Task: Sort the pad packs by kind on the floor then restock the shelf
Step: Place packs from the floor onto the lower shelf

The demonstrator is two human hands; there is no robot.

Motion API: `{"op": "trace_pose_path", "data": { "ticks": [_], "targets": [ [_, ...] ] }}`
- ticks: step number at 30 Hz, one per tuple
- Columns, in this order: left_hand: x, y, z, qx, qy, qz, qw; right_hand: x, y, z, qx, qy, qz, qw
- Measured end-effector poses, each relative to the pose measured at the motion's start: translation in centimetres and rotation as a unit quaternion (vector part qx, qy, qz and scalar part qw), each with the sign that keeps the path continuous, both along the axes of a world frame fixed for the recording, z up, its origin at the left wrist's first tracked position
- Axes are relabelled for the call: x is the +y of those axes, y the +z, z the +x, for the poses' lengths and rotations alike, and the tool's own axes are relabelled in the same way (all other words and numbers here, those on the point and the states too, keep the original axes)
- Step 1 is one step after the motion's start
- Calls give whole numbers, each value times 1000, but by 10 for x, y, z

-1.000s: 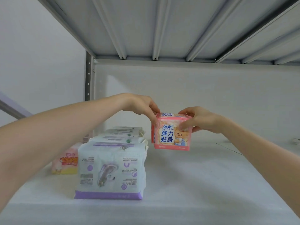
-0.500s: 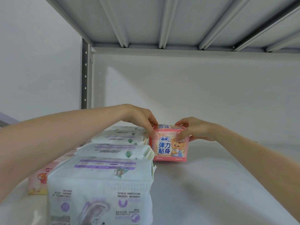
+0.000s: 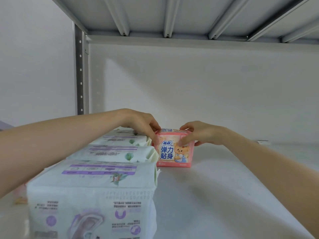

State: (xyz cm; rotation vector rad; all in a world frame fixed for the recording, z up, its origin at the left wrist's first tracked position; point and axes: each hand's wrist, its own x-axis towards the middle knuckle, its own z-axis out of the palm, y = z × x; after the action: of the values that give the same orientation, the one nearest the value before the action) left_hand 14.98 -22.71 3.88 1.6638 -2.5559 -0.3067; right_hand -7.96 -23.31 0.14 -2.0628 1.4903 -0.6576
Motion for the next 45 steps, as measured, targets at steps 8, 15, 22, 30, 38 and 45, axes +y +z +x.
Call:
{"op": "trace_pose_path", "data": {
  "ticks": [8, 15, 22, 30, 38, 45],
  "targets": [
    [15, 5, -1, -47, 0, -88, 995, 17, -3, -1, 66, -38, -116, 990],
    [56, 19, -7, -115, -15, -176, 977, 54, 1, -8, 113, -58, -196, 972],
    [116, 29, -33, -159, -8, -273, 949, 115, 5, -20, 180, -126, -280, 934],
    [186, -17, -70, -243, 15, -342, 908, 194, -22, -47, 258, -175, -325, 893],
    [259, -77, -96, -216, 57, -396, 891, 270, -64, -80, 310, -152, -354, 869],
    [332, -140, -129, -174, 84, -399, 897, 342, -113, -113, 319, -130, -359, 867]
  ]
}}
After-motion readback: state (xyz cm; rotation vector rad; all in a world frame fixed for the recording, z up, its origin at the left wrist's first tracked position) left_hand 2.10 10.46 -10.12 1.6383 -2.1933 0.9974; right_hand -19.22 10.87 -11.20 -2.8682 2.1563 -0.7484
